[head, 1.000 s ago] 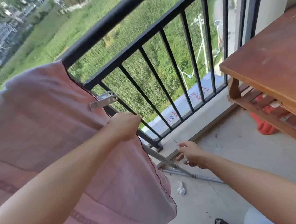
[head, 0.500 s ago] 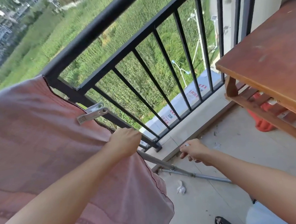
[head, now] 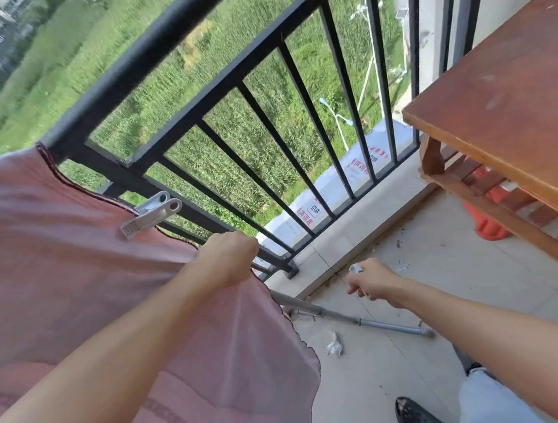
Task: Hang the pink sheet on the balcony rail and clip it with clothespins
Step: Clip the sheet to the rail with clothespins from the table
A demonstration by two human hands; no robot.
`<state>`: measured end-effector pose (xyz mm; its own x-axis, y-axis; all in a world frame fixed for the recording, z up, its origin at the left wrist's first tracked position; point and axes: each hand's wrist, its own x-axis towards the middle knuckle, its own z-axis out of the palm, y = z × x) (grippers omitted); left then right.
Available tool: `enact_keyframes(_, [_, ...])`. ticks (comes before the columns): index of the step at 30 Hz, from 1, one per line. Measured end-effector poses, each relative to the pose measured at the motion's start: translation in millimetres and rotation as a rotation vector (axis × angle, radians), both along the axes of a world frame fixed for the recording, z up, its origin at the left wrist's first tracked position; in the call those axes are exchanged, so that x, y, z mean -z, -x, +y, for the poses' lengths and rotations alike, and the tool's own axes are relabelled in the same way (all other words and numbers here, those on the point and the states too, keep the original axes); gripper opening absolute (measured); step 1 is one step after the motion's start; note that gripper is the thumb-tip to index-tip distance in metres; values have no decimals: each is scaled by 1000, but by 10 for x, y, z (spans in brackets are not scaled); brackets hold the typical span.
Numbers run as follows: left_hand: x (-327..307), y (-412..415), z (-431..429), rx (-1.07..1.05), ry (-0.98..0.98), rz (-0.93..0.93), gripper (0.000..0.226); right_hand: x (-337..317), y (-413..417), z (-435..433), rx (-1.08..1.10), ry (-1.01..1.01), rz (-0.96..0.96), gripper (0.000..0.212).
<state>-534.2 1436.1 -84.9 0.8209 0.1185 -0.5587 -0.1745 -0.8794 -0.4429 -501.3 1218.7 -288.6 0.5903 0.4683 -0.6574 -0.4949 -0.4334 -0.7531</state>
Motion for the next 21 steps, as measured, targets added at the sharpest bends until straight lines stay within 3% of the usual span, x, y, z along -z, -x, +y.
enact_keyframes(6, [209, 97, -38, -159, 16, 39, 17, 23, -38, 59, -77, 22, 16, 14])
enact_keyframes(11, [323, 80, -71, -301, 117, 49, 20, -36, -19, -25, -69, 61, -14, 9])
enact_keyframes(13, [348, 64, -63, -371, 173, 22, 10, -41, -26, -104, -63, 53, -34, 12])
enact_keyframes(15, [337, 77, -79, -410, 180, 31, 17, -36, -42, -200, -57, 11, -37, 10])
enact_keyframes(19, [308, 193, -161, -245, 9, 64, 26, -31, -52, -338, -136, 68, -94, 15])
enact_keyframes(21, [304, 237, -208, -143, -57, 54, 9, -23, -35, -341, -184, 184, -177, 25])
